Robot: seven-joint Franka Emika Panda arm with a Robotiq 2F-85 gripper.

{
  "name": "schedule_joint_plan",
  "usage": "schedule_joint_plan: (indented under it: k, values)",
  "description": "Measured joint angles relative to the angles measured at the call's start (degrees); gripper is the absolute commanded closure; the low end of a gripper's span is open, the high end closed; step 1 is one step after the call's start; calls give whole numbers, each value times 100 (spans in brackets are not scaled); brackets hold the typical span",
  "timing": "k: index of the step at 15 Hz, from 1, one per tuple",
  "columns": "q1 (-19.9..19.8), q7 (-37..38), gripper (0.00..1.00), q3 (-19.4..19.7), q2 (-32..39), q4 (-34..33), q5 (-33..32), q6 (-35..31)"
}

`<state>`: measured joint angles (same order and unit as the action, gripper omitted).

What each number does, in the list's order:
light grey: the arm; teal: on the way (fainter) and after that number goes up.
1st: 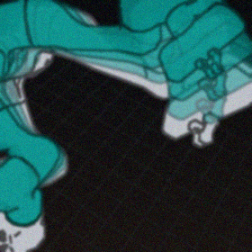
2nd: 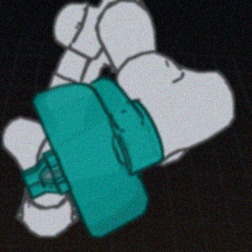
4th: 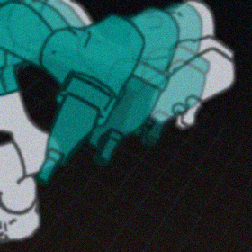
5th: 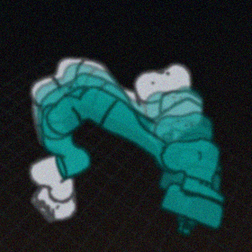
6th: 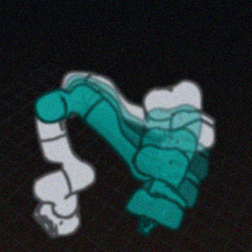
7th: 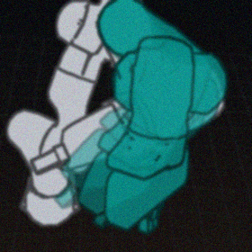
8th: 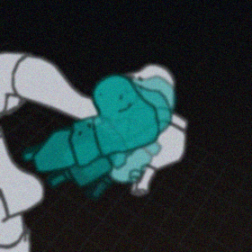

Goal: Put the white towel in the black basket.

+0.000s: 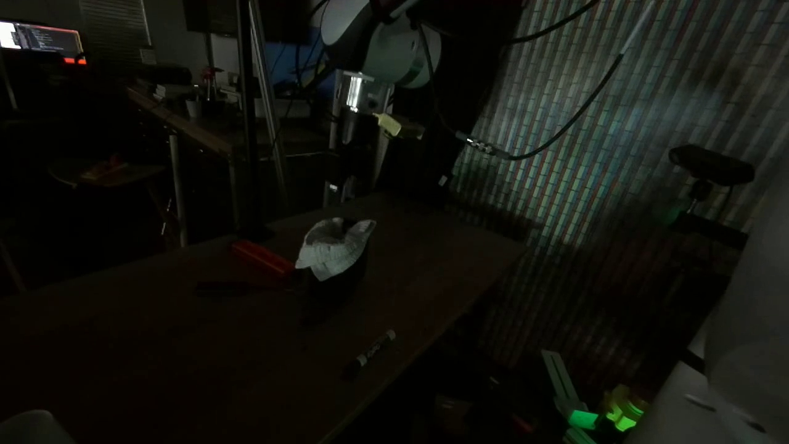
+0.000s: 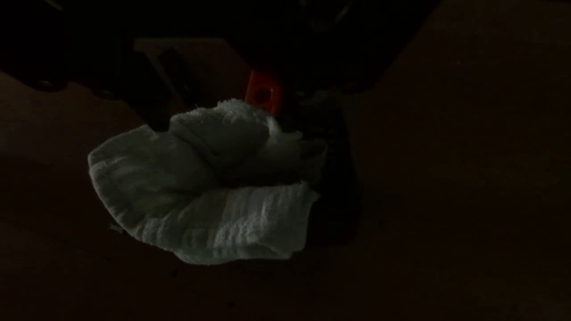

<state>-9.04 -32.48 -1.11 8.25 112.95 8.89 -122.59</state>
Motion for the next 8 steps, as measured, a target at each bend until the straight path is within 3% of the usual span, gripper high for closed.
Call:
schedule_joint_plan:
  k: [2, 4, 8]
  values:
    - [56, 13, 6, 0, -268, 36, -69, 76]
    - [185, 26, 10, -9, -476, 158, -72, 88]
    - [612, 103, 12, -121, -756, 532, -143, 66]
